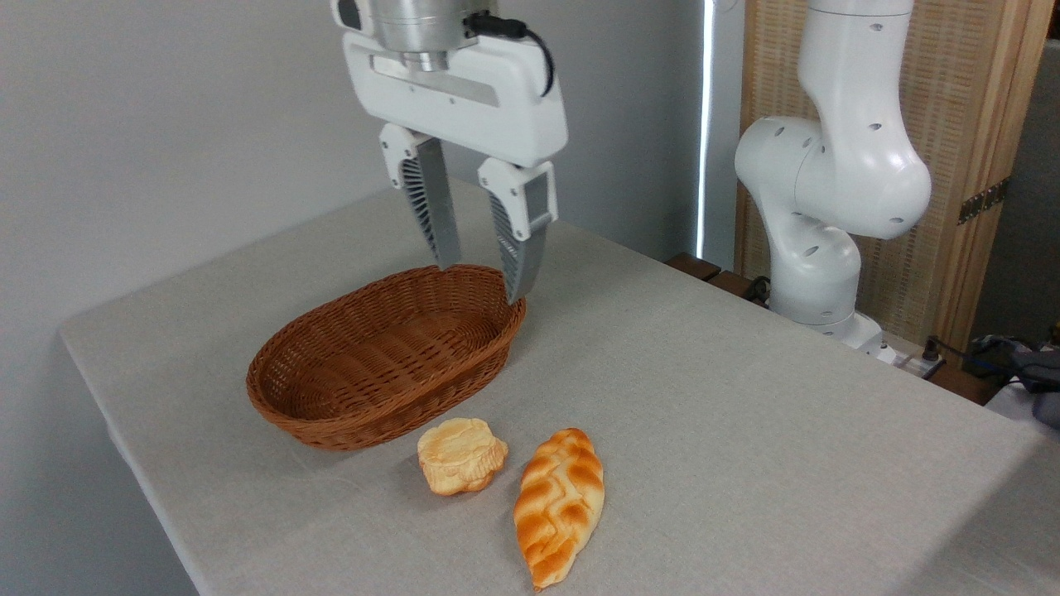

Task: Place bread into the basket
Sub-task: 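Move the open gripper from above the basket toward the braided loaf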

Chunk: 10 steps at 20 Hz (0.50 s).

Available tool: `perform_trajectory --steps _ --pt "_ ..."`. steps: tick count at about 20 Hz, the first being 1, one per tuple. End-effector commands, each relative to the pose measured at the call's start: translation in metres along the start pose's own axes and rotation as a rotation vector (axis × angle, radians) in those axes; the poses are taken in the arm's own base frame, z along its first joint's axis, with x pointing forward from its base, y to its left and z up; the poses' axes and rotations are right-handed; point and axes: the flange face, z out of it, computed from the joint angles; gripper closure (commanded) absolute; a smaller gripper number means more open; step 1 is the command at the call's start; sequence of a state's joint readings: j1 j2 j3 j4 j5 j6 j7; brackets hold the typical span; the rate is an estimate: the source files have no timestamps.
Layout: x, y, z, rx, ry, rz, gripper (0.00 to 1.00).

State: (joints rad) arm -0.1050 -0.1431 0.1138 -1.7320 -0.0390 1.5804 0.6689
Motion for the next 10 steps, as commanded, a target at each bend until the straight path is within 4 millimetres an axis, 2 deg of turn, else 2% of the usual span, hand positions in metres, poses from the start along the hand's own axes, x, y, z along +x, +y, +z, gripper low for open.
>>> perform_trajectory --steps 1,4,10 --pt "-0.026 -0.004 -0.001 -0.008 0.02 -0.011 0.0" --pt "-0.039 -0.019 0.002 0.042 0.094 -0.044 0.0" --pt "-0.038 -0.026 0.032 0.056 0.111 -0.055 0.0"
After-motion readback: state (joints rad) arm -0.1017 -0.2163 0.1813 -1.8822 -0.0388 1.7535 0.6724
